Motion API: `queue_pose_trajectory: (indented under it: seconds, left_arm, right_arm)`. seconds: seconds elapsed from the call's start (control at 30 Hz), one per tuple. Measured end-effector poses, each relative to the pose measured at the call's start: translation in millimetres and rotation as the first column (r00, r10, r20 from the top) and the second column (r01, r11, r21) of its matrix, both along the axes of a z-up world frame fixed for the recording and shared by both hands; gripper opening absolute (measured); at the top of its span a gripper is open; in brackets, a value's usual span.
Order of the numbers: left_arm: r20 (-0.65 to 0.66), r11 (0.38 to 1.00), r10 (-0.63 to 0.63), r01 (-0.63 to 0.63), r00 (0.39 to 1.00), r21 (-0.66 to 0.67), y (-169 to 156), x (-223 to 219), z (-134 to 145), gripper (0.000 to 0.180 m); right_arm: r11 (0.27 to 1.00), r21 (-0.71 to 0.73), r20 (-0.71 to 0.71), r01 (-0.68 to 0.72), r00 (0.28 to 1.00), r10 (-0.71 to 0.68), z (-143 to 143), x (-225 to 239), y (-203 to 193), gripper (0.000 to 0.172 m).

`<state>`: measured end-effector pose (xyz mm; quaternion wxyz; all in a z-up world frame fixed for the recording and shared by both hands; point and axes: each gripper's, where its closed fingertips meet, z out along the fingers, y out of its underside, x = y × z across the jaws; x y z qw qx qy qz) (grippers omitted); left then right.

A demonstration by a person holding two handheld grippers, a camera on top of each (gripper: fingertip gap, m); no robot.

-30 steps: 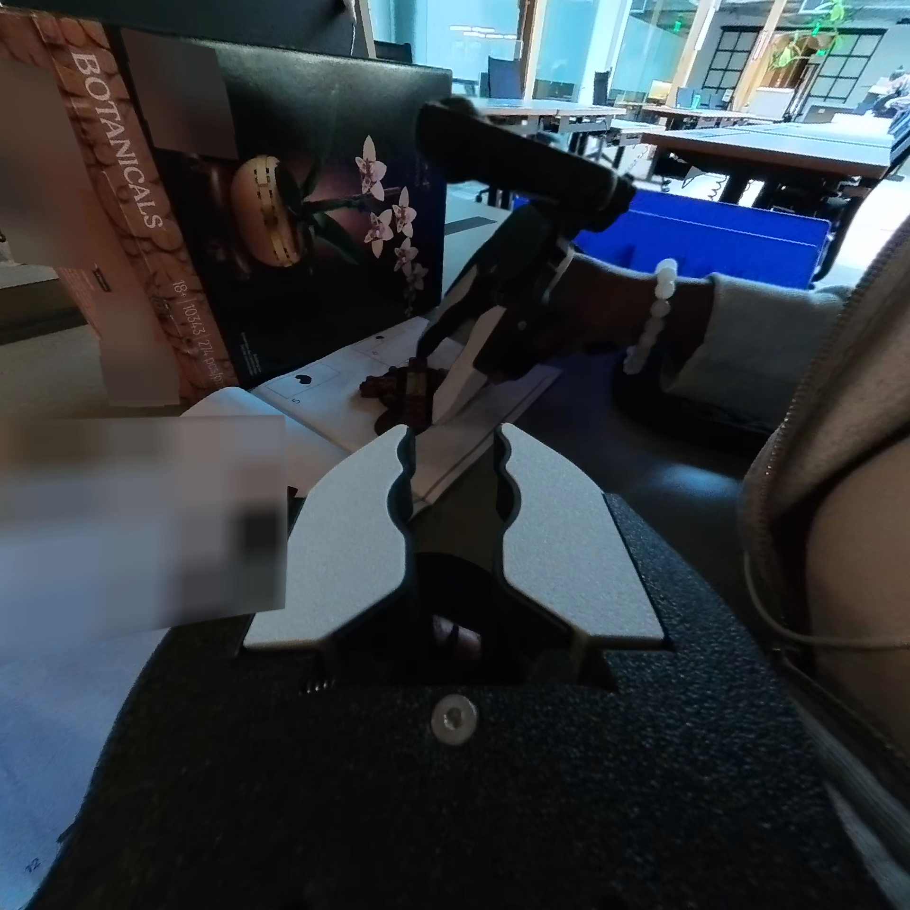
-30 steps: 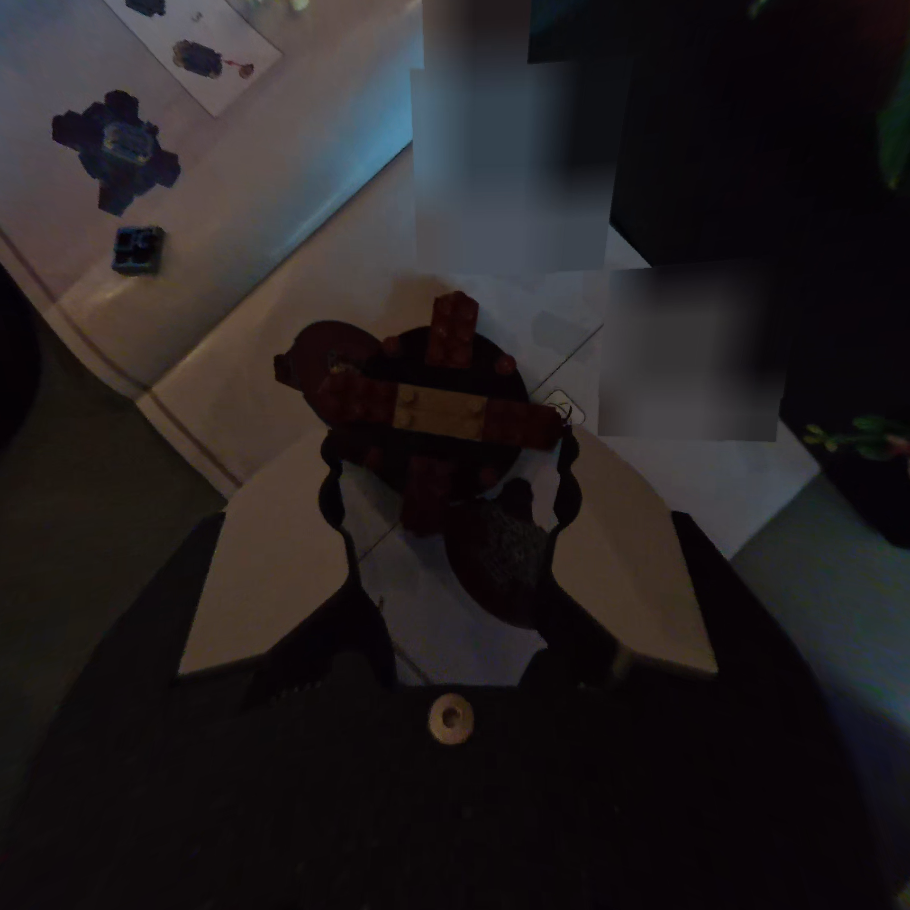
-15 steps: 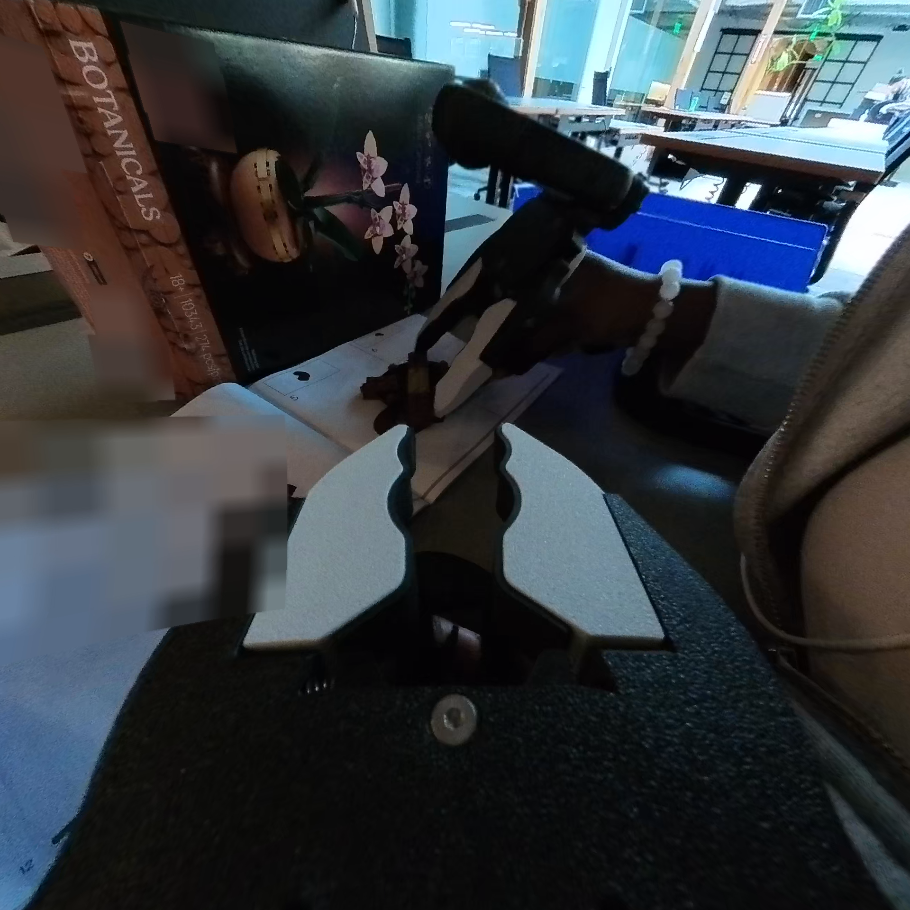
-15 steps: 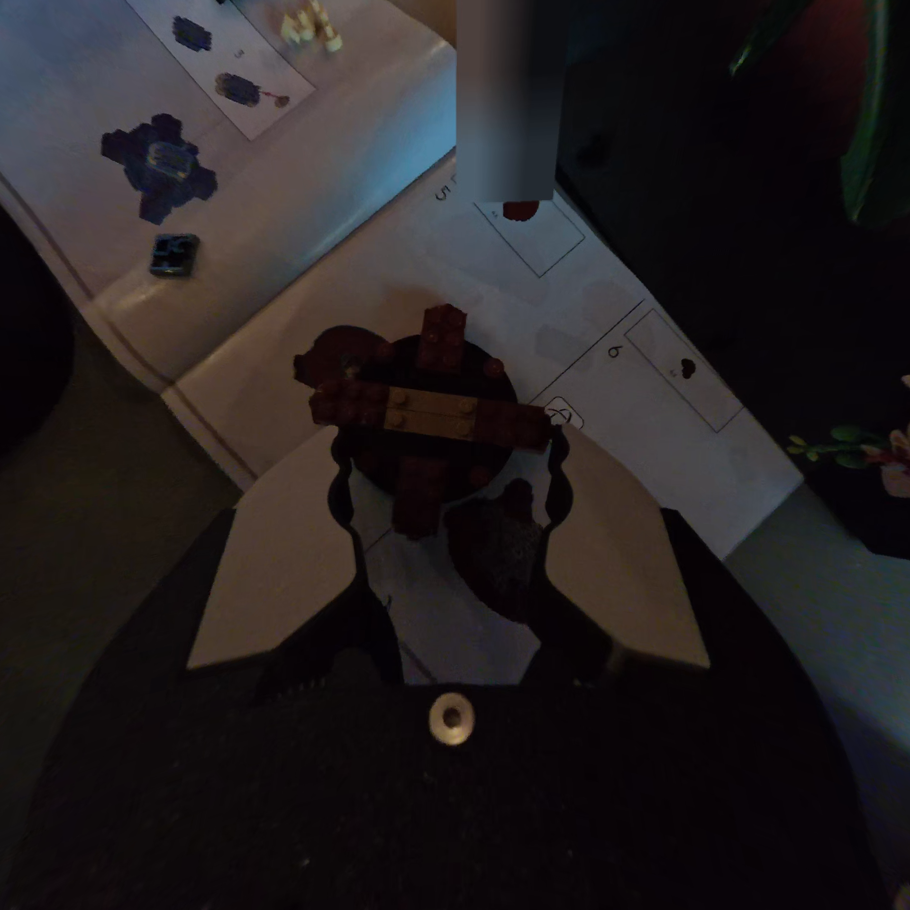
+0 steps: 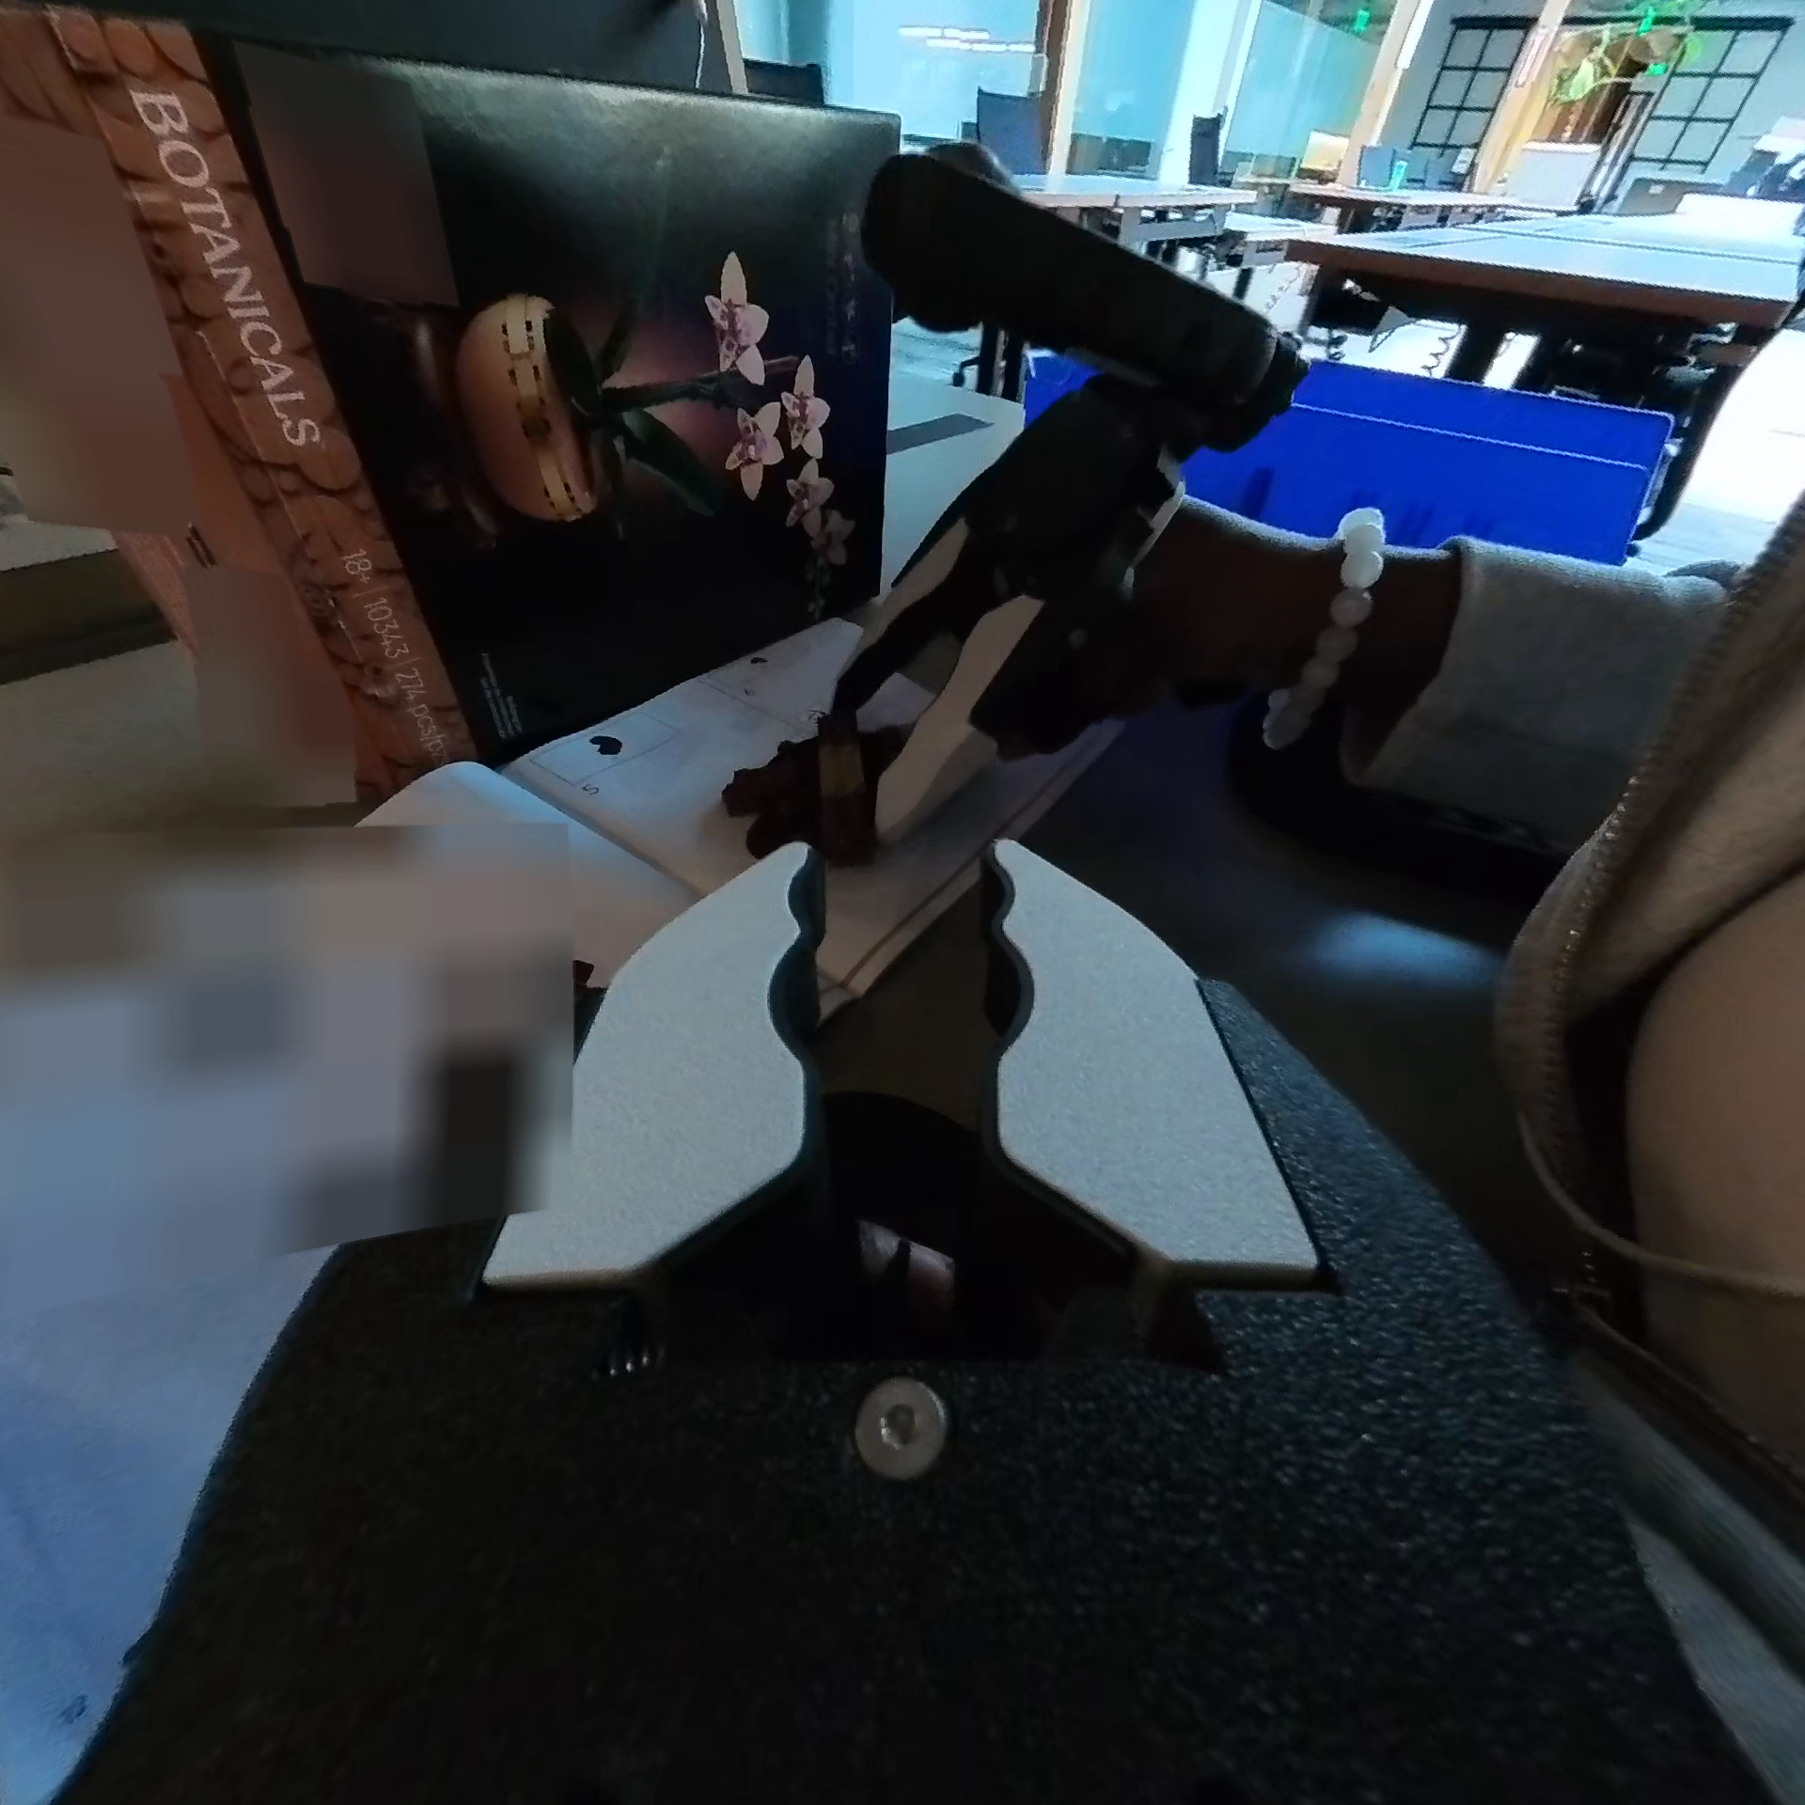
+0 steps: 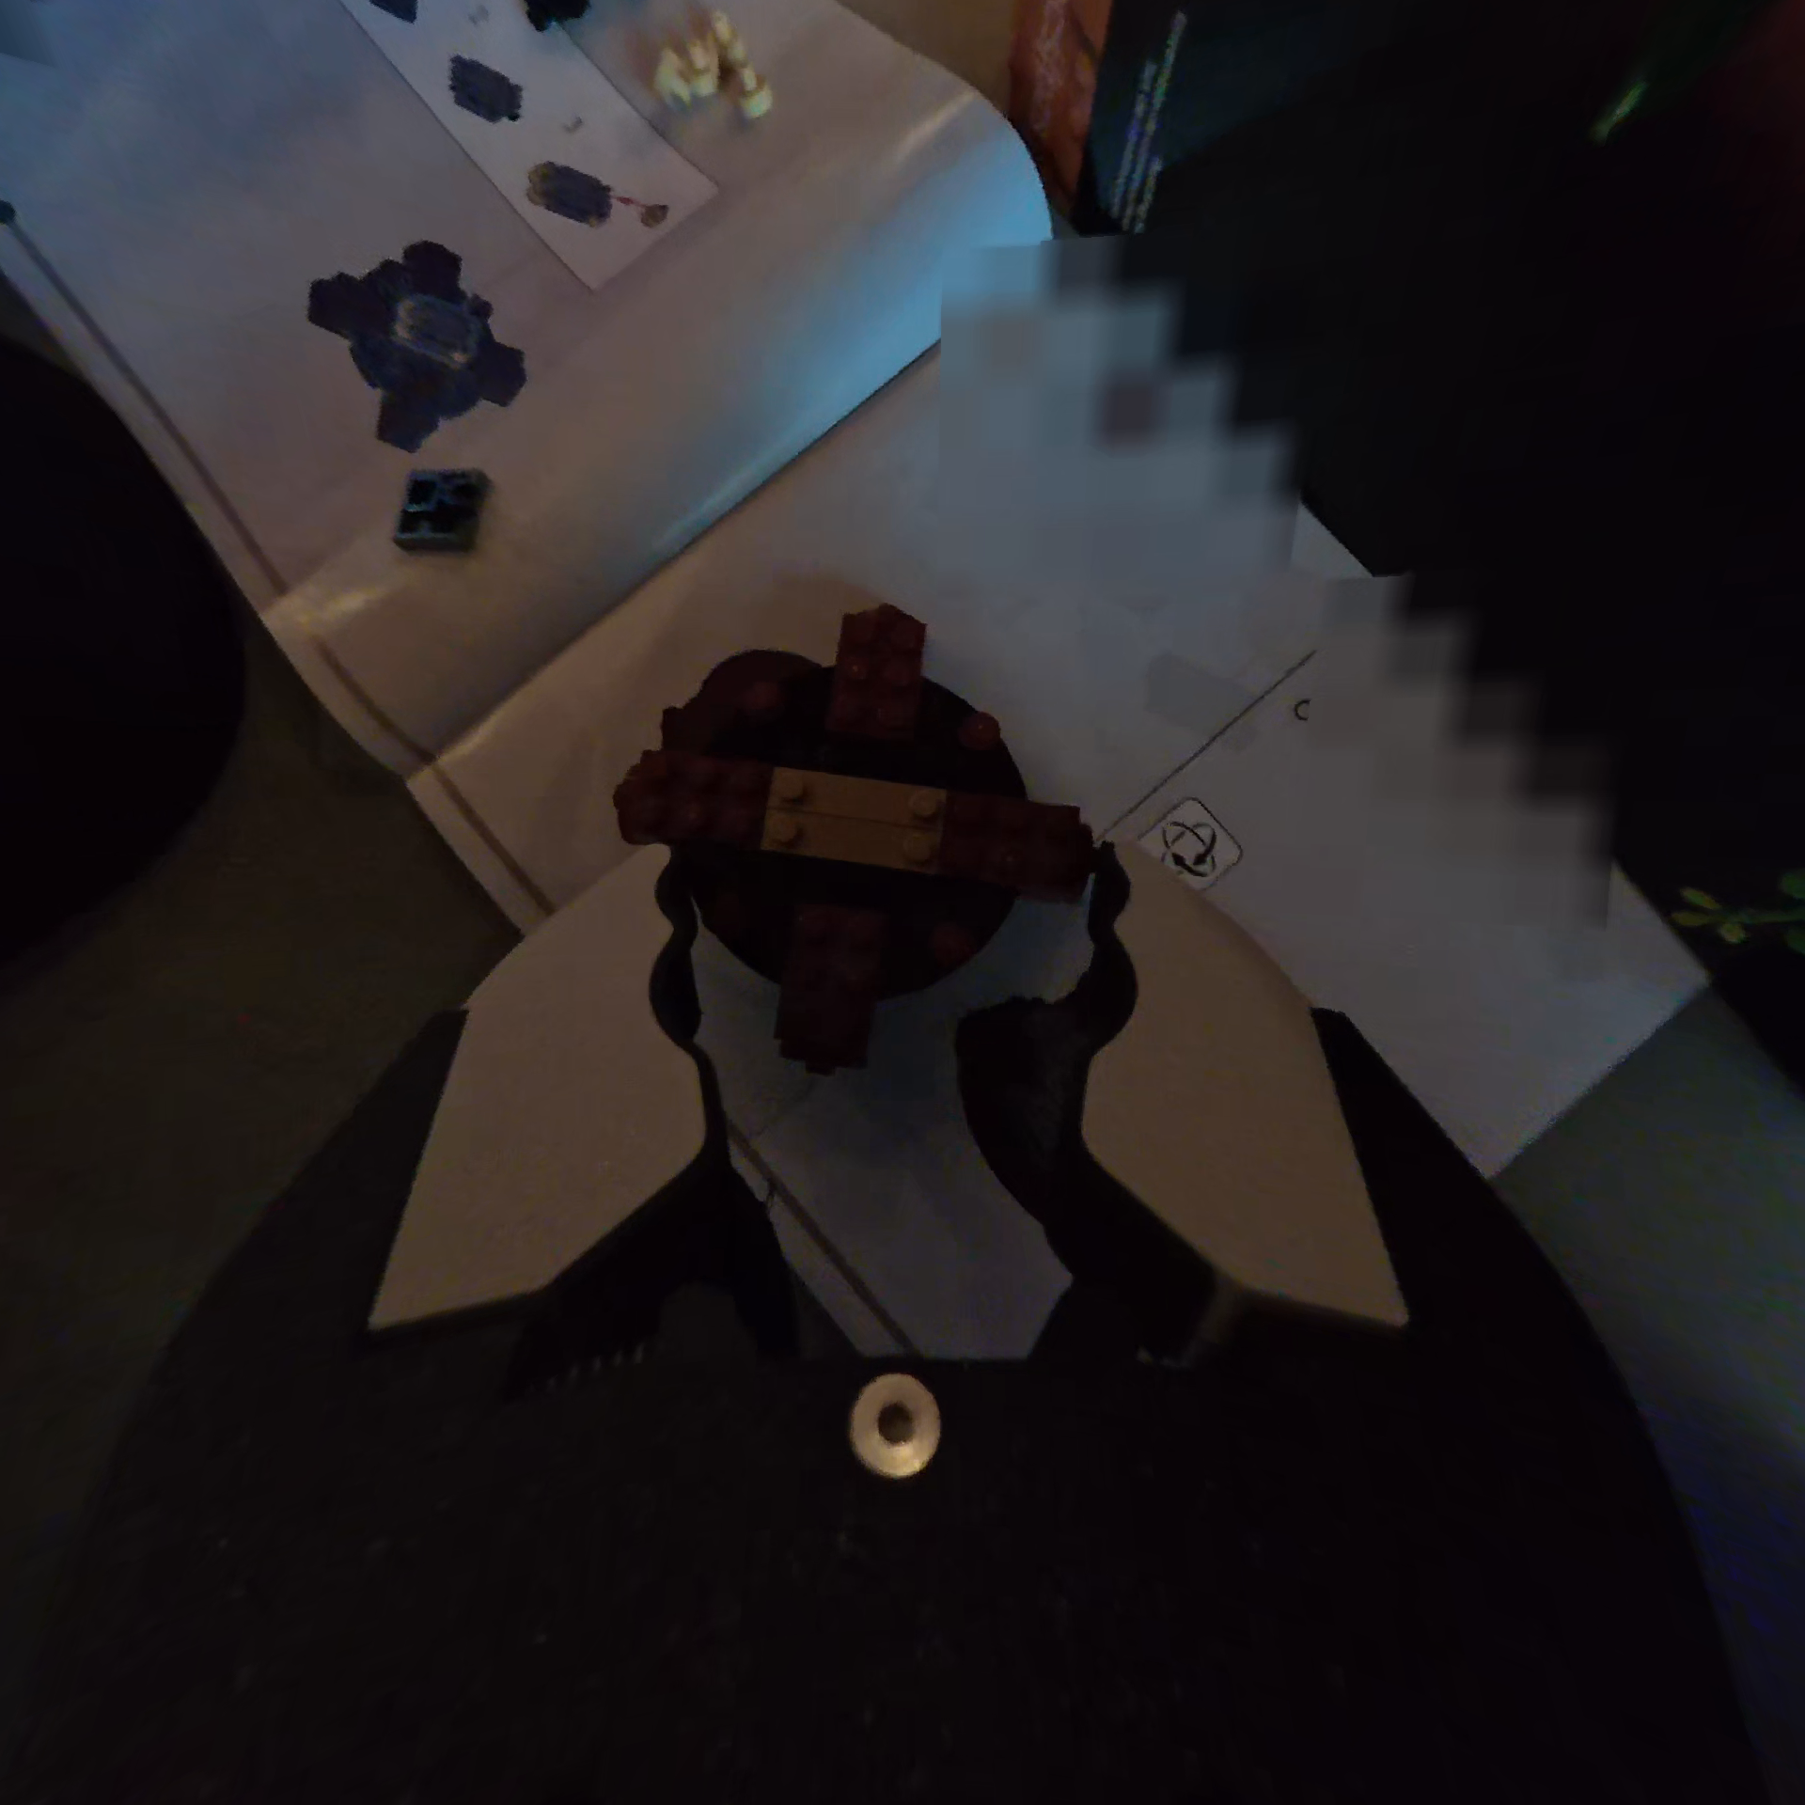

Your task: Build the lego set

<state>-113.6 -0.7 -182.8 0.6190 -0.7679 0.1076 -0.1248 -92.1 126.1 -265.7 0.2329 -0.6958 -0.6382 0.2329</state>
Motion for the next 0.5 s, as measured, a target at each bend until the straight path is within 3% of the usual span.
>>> queue_pose_trajectory:
  seconds: [0.23, 0.5]
  left_arm:
    - [-0.008, 1.0, -0.001, 0.001, 1.0, 0.021, -1.6, 0.7, 2.1, 0.03]
    - [-0.006, 1.0, -0.007, 0.007, 1.0, 0.028, -2.2, 1.3, 2.9, 0.03]
  right_arm:
    - [1.0, -0.015, -0.006, -0.009, 1.0, 0.009, 2.2, -5.3, -6.6, 0.077]
    - [0.999, -0.05, -0.058, 0.016, 0.998, -0.019, 16.3, -3.3, -8.0, 0.09]
